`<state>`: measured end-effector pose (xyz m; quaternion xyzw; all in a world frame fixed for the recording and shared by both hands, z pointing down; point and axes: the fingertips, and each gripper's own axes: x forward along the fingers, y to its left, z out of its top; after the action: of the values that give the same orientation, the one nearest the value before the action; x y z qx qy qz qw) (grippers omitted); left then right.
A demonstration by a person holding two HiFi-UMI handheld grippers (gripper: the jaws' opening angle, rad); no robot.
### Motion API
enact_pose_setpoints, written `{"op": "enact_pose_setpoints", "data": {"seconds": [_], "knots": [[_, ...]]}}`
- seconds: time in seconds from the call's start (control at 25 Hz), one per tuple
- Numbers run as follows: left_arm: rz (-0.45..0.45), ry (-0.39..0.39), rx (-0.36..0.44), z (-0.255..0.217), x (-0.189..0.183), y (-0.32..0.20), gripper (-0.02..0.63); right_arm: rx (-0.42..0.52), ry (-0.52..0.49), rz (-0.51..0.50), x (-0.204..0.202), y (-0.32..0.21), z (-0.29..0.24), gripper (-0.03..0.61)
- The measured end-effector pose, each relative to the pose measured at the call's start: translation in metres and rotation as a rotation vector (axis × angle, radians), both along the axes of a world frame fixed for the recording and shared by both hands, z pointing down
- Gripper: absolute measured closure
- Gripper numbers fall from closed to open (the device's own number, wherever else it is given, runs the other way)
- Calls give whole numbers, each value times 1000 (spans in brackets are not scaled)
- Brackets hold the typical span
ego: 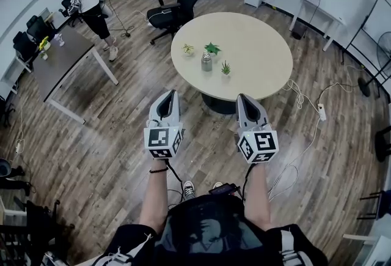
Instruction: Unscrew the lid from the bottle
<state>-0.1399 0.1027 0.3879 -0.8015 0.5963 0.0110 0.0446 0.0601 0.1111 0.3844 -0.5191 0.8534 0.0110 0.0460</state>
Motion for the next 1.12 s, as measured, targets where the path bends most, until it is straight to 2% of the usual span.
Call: {"op": "enact_pose_setpoints", "data": {"seconds": [0.68,1.12], "knots": [[-26,-33,10,-5,65,-12,612,9,-41,-48,55,-17,-5,575],[-25,-41,-35,29,66,-78,612,-17,-40,-62,52,-79,20,575]]}}
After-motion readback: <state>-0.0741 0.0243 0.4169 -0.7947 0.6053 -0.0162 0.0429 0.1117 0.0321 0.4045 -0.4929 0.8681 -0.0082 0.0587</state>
